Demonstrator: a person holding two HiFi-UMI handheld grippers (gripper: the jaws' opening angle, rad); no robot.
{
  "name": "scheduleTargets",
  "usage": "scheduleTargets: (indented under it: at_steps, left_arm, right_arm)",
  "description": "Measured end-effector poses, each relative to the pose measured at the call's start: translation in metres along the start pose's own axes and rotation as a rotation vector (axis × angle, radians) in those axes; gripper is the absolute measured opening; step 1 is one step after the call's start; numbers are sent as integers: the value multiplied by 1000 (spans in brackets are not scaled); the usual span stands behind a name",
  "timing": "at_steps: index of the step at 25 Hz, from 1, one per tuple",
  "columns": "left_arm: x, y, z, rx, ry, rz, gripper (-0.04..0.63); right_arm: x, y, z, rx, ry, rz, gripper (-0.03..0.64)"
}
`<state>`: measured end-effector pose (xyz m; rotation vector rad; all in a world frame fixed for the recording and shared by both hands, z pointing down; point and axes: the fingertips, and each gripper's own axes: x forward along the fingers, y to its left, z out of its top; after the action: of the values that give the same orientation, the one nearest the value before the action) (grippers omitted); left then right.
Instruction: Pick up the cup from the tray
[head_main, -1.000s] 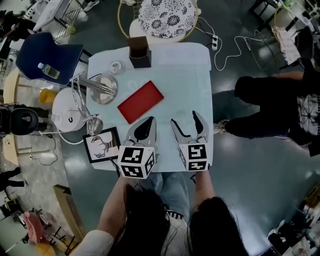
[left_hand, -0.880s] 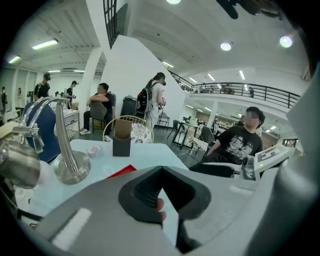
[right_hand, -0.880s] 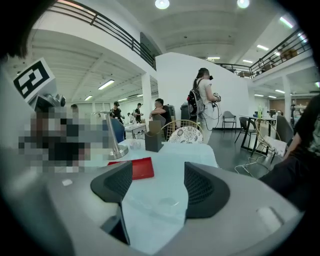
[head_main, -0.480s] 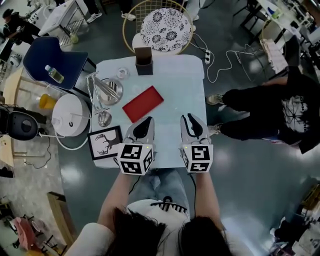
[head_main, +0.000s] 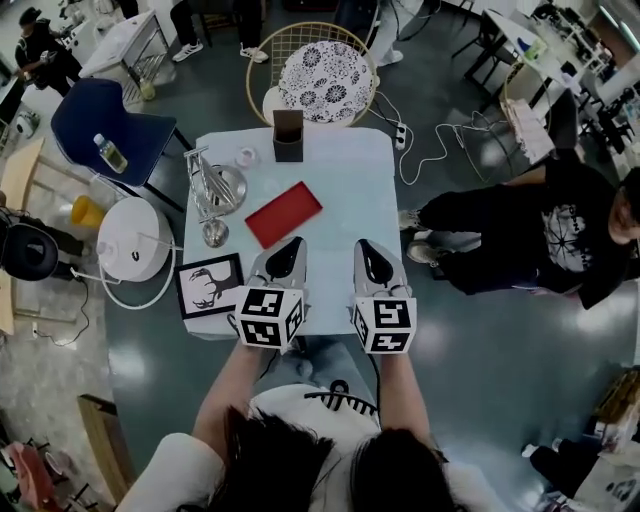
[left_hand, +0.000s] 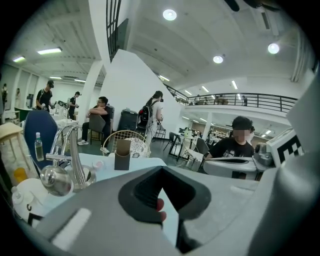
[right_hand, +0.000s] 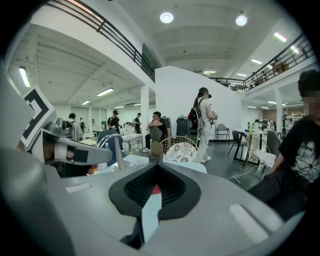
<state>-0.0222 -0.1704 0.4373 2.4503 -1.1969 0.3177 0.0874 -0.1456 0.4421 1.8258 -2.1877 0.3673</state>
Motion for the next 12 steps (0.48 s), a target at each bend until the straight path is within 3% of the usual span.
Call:
scheduleTargets:
  at_steps: [12]
  left_arm:
    - [-31, -8, 2, 26, -33, -6, 0]
  right_arm:
    - [-23, 26, 15, -11, -12, 10, 24]
